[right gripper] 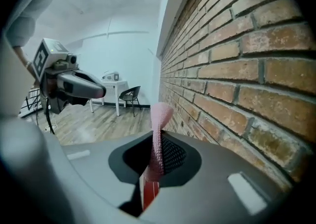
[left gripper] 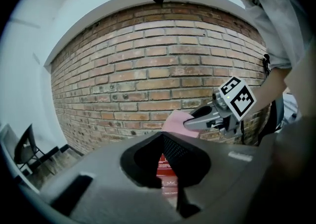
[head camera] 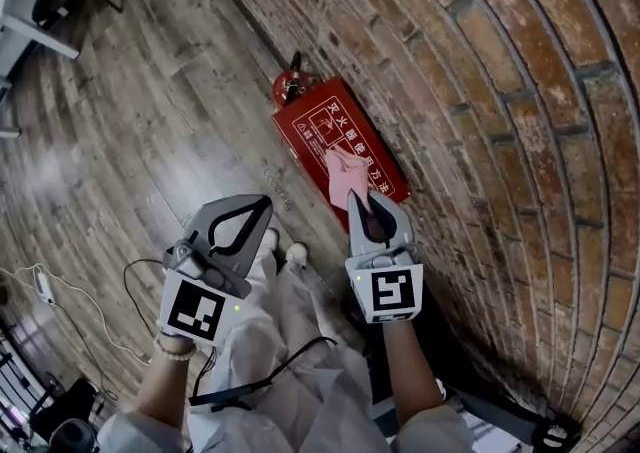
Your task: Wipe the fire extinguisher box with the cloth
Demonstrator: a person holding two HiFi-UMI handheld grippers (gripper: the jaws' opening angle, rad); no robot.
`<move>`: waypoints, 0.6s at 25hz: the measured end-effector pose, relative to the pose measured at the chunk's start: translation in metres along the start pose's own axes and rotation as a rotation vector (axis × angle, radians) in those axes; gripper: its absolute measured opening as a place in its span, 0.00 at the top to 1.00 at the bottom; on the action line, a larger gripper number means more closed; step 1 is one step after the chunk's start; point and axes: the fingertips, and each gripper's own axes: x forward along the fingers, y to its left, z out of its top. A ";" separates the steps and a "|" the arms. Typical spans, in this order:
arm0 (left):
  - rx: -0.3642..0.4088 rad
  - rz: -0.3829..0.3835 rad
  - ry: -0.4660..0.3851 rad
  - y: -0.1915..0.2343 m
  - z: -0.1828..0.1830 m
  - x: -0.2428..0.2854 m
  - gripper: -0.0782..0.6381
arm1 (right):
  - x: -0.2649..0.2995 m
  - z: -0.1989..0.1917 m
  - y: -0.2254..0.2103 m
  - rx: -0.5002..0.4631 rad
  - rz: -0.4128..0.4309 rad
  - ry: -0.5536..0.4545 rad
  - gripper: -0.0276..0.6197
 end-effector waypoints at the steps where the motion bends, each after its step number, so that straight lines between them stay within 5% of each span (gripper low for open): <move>1: 0.014 0.008 0.012 0.003 -0.004 0.001 0.89 | 0.009 0.003 -0.004 0.012 -0.003 -0.014 0.91; 15: -0.022 0.039 0.058 0.031 -0.046 -0.001 0.89 | 0.118 0.007 -0.016 0.102 -0.013 -0.073 0.91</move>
